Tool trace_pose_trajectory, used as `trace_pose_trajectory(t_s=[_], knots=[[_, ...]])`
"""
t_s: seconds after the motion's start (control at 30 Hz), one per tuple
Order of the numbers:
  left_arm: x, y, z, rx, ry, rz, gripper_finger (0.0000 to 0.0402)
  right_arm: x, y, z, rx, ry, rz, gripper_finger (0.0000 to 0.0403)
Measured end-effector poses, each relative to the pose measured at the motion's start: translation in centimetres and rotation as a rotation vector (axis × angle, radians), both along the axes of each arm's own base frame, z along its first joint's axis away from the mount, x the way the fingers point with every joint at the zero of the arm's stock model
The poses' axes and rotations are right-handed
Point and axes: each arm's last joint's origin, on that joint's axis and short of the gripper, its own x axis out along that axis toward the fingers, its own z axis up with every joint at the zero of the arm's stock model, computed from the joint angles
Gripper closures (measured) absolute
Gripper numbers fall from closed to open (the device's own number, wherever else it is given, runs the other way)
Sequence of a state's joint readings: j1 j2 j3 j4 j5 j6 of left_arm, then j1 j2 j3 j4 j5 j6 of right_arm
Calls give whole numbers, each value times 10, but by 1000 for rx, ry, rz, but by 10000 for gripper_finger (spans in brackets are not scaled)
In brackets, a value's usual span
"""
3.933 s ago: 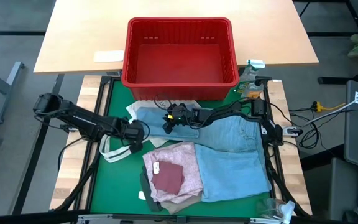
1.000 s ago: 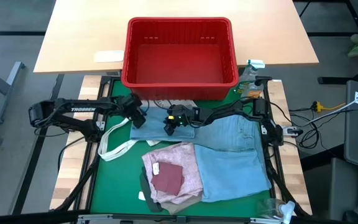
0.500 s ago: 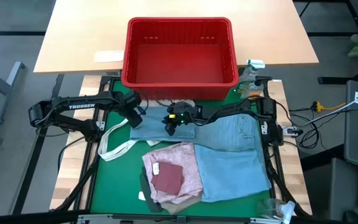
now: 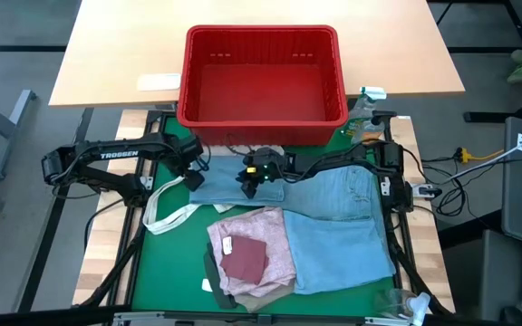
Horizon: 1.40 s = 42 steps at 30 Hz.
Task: Fold laundry
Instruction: Fold the blue jeans
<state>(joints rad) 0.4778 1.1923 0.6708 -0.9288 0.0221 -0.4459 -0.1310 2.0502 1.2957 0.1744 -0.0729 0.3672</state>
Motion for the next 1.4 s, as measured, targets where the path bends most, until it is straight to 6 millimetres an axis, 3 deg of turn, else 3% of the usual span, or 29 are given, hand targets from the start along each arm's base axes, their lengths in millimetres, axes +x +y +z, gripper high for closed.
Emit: trace_pose_trajectory(t_s=[0.13, 0.37, 0.67, 0.8, 1.17, 1.4], knots=[[2, -2, -3, -78, -52, 68, 174, -1, 0, 3, -8, 1, 5, 297], [-2, -6, -24, -132, -95, 177, 185, -11, 1, 28, -46, 7, 30, 297], [0, -7, -36, -162, -193, 159, 193, -27, 2, 57, -113, 47, 28, 297], [1, -6, -36, -156, -211, 156, 231, -38, 4, 70, -113, 82, 33, 297], [0, -7, -35, -175, -220, 103, 389, -80, 7, 97, -150, 284, 3, 297], [-12, -14, -23, -167, -214, 98, 393, -100, 10, 102, -136, 411, 8, 297]])
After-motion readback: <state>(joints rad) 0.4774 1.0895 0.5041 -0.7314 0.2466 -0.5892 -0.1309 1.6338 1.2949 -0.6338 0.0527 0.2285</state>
